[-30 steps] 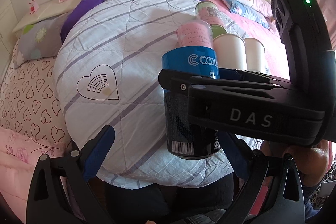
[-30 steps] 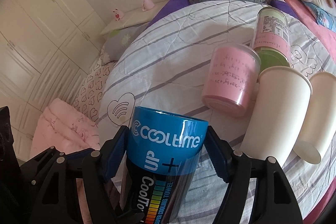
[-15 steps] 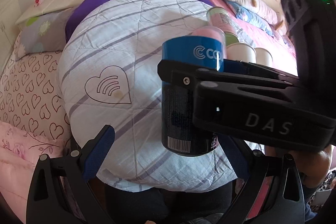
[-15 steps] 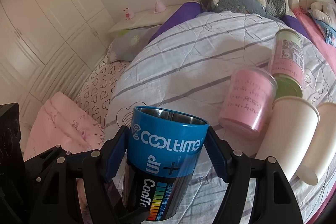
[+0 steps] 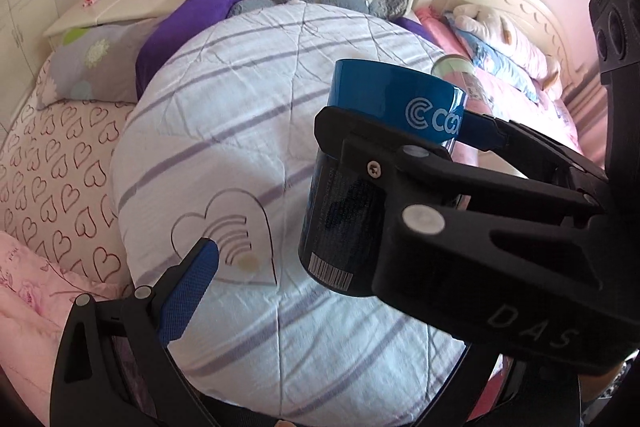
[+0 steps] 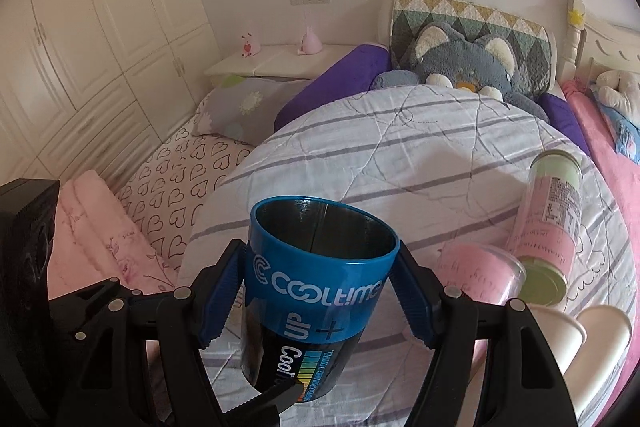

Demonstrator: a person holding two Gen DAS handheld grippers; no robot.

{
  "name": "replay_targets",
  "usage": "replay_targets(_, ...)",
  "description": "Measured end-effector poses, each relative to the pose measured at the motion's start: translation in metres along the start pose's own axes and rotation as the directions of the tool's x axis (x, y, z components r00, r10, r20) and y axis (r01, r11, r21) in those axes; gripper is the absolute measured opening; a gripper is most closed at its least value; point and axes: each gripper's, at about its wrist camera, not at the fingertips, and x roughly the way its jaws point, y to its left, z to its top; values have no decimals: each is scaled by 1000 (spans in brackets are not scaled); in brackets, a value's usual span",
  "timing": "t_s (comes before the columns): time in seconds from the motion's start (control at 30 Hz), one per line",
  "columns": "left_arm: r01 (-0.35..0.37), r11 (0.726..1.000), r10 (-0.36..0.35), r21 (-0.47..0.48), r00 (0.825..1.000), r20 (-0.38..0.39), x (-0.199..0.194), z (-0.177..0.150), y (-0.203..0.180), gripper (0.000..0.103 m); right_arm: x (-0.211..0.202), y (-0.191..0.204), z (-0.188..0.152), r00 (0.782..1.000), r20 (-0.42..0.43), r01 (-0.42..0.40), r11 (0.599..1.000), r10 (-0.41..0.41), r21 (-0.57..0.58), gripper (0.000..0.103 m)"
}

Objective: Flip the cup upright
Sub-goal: 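Rotate the held can with the right tool until its open end faces up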

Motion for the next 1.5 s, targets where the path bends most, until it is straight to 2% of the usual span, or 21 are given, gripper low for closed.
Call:
replay_targets(0.13,-77,997,76,30,996,55,3,6,-6,100,-1,-4,5,999,43,25,1000,-24,-11,73)
replay_targets(0.27,-59,997,56,46,996,70,8,8,-8,100,-5,-6,1,996,85,29,999,-27,-26,73)
replay_targets(0.47,-76,993,70,85,995,71,11,3,-13,100,-14,-4,-10,991,133,34,998,-28,-44,73)
replay_targets(0.7,-77,994,72,76,995,66,8,-3,-10,100,-20,-7,-15,990,144,5,1000,-2,-20,72)
replay_targets(0.9,-68,996,65,62,997,51,9,-9,-3,100,-25,-3,-22,986,163,-29,998,37,-47,72)
replay_targets(1.0,-71,996,67,63,996,53,9,-11,-3,100,-26,0,-25,985,167,-37,998,46,-57,68)
replay_targets(1.27,-75,994,65,82,991,118,2,-11,-10,100,-26,-3,-26,982,184,-44,997,54,-57,68)
replay_targets(1.43,-79,995,71,65,990,124,1,-10,-6,100,-28,-2,-30,974,223,-18,997,36,-81,68)
replay_targets(1.5,-103,993,95,64,987,127,1,-9,-6,100,-29,-1,-31,971,239,4,996,18,-91,68)
